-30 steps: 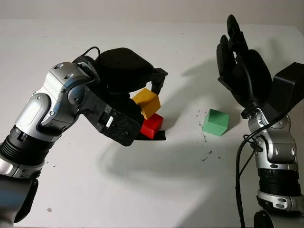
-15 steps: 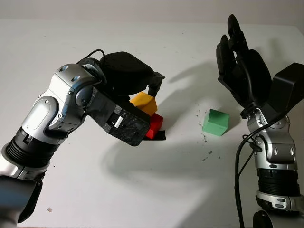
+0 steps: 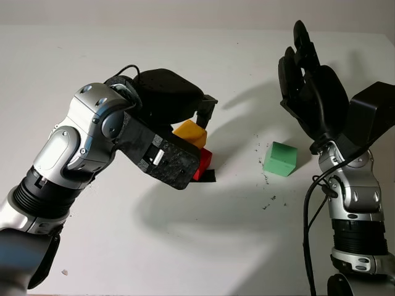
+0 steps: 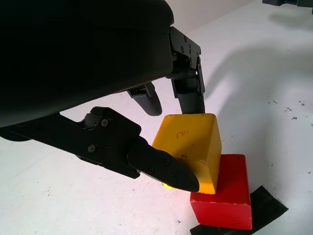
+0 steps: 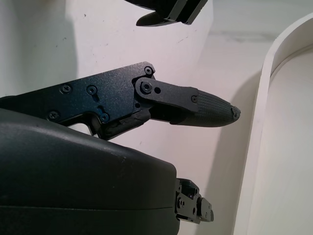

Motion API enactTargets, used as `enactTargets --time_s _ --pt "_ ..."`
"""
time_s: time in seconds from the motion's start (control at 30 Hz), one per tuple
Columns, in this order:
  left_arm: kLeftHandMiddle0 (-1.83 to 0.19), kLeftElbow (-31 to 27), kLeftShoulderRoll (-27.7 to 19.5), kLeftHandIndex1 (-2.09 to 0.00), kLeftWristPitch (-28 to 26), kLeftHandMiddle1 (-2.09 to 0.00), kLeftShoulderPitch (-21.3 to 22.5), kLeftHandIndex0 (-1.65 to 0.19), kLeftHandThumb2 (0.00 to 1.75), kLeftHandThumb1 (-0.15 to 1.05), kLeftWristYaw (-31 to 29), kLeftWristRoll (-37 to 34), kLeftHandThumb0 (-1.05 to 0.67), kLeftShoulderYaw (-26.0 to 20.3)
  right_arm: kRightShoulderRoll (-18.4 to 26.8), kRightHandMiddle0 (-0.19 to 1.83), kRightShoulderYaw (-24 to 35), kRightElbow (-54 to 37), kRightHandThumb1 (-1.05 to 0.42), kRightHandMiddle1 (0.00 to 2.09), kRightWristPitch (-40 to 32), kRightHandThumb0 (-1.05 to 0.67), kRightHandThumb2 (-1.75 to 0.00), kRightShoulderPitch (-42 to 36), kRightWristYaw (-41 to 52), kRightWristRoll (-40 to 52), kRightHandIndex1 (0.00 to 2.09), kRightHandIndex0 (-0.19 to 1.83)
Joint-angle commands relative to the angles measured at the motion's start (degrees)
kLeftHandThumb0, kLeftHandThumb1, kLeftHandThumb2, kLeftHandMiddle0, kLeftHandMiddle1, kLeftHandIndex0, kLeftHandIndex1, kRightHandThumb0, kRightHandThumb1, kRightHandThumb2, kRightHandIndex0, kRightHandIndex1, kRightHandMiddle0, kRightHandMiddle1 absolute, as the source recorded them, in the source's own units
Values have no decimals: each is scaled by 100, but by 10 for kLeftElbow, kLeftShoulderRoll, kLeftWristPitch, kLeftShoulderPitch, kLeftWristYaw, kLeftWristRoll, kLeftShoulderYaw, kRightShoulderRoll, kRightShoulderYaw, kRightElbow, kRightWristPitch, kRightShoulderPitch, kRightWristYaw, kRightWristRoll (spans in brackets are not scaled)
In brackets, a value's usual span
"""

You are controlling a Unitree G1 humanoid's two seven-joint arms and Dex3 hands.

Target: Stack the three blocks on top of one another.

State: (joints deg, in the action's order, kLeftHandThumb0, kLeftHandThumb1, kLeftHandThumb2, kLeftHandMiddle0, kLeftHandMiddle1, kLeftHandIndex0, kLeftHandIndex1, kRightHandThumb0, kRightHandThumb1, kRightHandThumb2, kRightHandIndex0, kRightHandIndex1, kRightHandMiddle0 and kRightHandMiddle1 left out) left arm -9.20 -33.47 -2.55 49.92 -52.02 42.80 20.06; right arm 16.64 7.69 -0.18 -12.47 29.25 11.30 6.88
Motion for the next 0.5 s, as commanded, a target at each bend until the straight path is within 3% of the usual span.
enactTargets --time_s 0.0,0.47 --pt "-15 -6 3 -141 -1 -82 9 -20 6 103 -5 -2 -37 5 -2 -19 1 -16 -105 0 -3 -65 -62 -7 -2 2 0 -19" --pt "-14 -9 6 -160 -16 -89 14 -19 5 104 -18 -36 -38 -1 -10 -19 2 -19 -105 0 0 -63 -62 -11 -9 5 0 -19"
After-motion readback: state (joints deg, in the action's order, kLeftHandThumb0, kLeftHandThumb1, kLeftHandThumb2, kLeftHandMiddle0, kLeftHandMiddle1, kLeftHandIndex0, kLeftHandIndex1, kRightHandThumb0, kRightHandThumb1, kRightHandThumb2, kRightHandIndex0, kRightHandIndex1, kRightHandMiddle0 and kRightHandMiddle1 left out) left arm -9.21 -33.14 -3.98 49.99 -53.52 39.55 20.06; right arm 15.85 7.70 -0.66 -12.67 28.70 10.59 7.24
